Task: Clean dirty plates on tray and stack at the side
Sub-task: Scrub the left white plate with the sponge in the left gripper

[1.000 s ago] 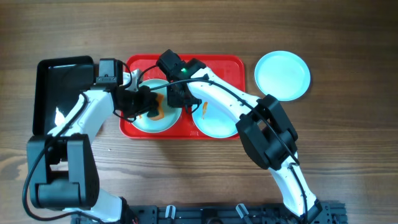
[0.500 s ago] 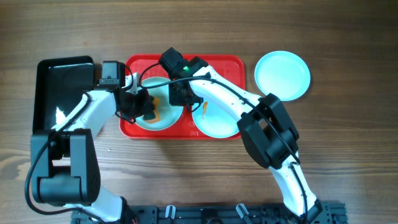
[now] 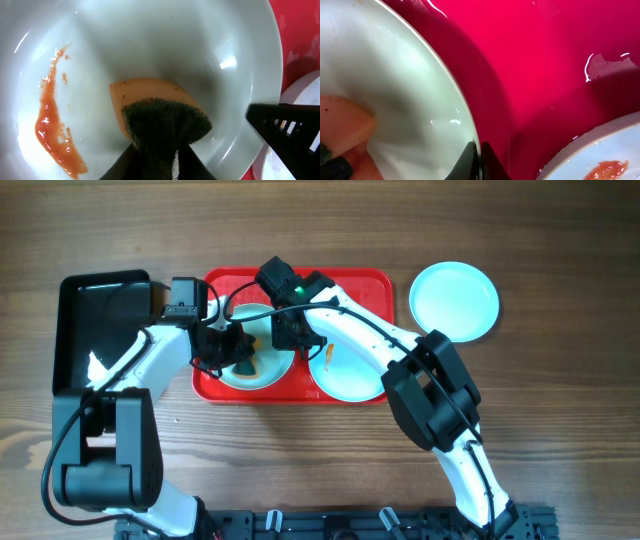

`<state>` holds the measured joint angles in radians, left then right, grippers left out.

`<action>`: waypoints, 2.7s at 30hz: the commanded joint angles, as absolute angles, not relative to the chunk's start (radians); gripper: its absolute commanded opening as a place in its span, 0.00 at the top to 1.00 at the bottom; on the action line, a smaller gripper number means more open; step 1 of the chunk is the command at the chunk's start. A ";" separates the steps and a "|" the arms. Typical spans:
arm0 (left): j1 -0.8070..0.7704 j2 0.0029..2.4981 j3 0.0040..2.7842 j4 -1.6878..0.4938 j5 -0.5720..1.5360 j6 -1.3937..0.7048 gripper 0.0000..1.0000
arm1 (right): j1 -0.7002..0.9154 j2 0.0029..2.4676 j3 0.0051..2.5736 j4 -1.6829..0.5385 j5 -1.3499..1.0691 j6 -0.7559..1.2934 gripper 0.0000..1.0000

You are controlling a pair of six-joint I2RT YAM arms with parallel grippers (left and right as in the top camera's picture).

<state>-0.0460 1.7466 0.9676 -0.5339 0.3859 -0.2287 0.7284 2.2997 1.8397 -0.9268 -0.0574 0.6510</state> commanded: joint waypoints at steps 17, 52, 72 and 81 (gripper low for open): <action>-0.049 1.694 0.970 -0.587 0.295 -0.216 0.83 | 0.725 2.268 1.843 -0.928 -0.026 0.655 0.95; -0.102 1.752 0.967 -0.533 -0.030 -0.268 0.96 | 0.725 2.268 1.843 -0.933 -0.026 0.654 0.96; -0.169 1.573 0.982 -0.581 -0.250 -0.270 0.96 | 0.724 2.268 1.843 -0.933 -0.022 0.633 0.96; -0.239 1.528 0.981 -0.558 -0.101 -0.324 0.96 | 0.724 2.268 1.843 -0.917 -0.022 0.657 0.96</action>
